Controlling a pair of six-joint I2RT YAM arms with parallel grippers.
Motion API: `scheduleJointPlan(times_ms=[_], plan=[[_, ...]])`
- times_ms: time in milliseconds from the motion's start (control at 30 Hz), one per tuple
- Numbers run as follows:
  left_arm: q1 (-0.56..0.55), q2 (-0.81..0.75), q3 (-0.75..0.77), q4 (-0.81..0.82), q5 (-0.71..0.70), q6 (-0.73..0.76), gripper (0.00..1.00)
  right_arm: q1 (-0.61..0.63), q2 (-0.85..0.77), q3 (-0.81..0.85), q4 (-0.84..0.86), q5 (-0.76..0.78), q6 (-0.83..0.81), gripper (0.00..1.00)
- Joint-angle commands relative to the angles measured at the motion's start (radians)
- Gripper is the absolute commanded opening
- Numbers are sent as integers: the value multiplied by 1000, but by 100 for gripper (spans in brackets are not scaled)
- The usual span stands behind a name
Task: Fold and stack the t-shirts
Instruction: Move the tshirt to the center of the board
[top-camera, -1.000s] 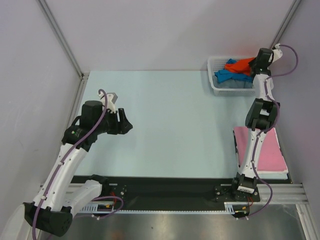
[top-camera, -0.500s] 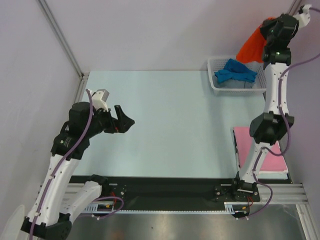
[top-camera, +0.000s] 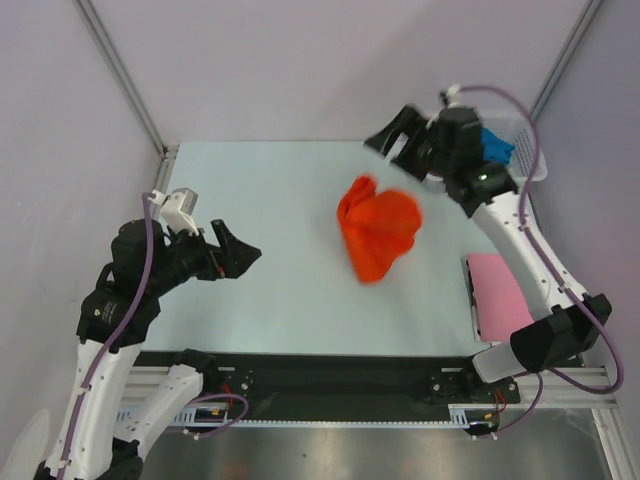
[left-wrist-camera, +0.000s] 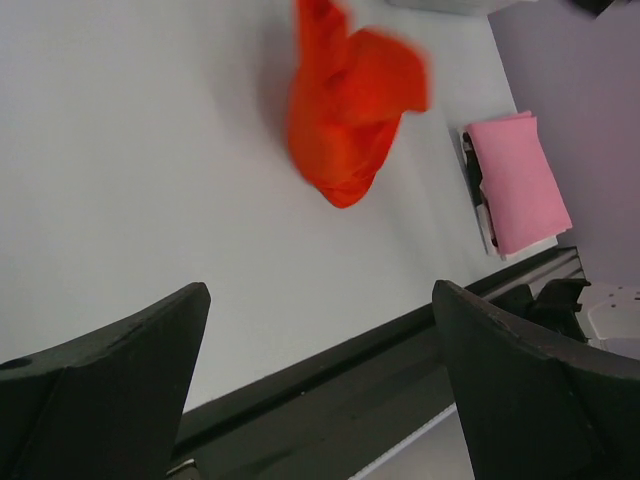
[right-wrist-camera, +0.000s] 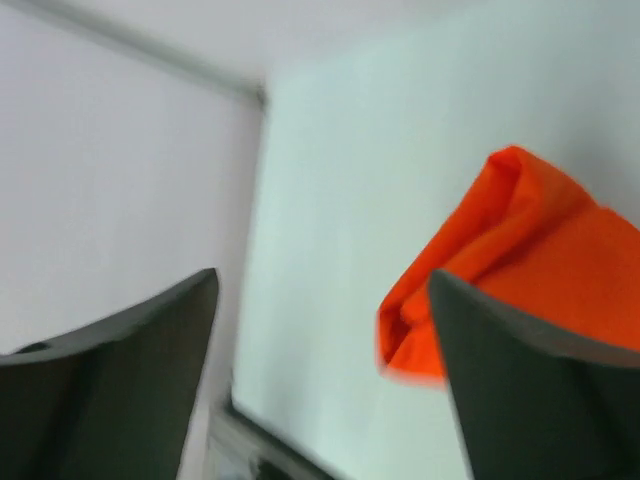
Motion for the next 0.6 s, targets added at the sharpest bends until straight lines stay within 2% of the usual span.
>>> scheduleJointPlan(times_ms=[0, 67, 133, 167, 233, 267, 300, 333, 367, 400, 467, 500, 567], plan=[[4, 1, -50, -54, 35, -63, 100, 69, -101, -239, -178, -147, -43, 100], [0, -7, -116, -11, 82, -106, 97, 70, -175, -413, -228, -147, -52, 100], [-19, -7, -191, 51, 106, -165, 95, 70, -310, -529, -203, -141, -51, 100], [-63, 7, -235, 155, 95, -202, 91, 70, -397, -633, -161, -137, -48, 100], [-131, 56, -255, 185, 65, -224, 87, 67, -457, -721, -125, -120, -43, 100], [-205, 90, -252, 229, 29, -227, 83, 64, -479, -750, -115, -103, -46, 93], [-241, 178, -240, 245, 9, -226, 82, 47, -488, -790, -109, -71, -52, 67], [-272, 223, -205, 256, -11, -217, 81, 34, -478, -805, -89, -66, -68, 48], [-299, 266, -185, 269, -20, -210, 81, 22, -461, -816, -72, -66, -72, 35], [-300, 350, -171, 286, -17, -207, 77, -1, -435, -827, -58, -93, -79, 29], [-300, 427, -145, 374, 4, -190, 75, -6, -336, -812, -8, -127, -98, 33], [-300, 465, -134, 406, 36, -174, 75, -4, -295, -801, 12, -161, -108, 46], [-298, 620, -55, 429, 72, -115, 71, -6, -194, -749, 15, -154, -149, 58]])
